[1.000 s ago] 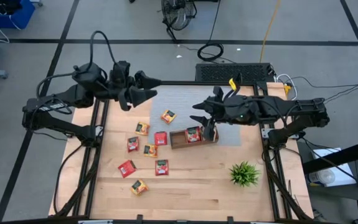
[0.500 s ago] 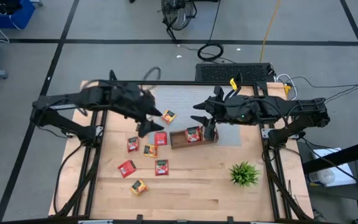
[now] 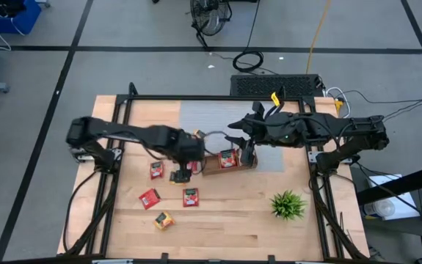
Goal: Pick & Place Tea
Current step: Put the red tea bag into the middle section of the wooden organizer
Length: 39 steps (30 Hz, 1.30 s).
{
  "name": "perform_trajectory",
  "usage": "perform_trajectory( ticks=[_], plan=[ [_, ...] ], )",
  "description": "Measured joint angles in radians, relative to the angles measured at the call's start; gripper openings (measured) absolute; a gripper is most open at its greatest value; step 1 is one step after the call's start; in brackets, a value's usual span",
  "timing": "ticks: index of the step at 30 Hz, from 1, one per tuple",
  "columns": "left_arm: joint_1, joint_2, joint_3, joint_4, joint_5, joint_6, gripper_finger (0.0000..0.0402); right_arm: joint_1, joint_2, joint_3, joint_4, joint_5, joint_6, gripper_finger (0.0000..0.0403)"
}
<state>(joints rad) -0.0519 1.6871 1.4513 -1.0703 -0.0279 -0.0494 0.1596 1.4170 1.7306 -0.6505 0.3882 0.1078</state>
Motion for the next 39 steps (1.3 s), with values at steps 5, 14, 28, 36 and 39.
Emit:
perform_trajectory(
  ticks=[5, 14, 28, 36, 39],
  plan=[
    [-0.007, 0.122, -0.001, 0.006, -0.026, -0.002, 0.0351, 0.005, -0.002, 0.000, -0.034, 0.001, 0.017, 0.0155],
    [0.013, 0.190, -0.093, 0.130, -0.020, 0.010, 0.0351, 0.026, -0.032, 0.000, -0.040, 0.001, -0.002, 0.0155],
    [-0.003, 0.183, -0.296, 0.351, -0.022, -0.061, 0.0351, 0.026, -0.053, 0.002, -0.034, 0.003, -0.016, 0.0155],
    [0.017, 0.176, -0.342, 0.403, 0.020, -0.061, 0.0351, 0.026, -0.053, 0.002, -0.010, 0.003, -0.016, 0.0155],
    [0.018, 0.177, -0.343, 0.404, 0.033, -0.050, 0.0331, 0.026, -0.053, 0.002, 0.001, 0.003, -0.016, 0.0155]
  ],
)
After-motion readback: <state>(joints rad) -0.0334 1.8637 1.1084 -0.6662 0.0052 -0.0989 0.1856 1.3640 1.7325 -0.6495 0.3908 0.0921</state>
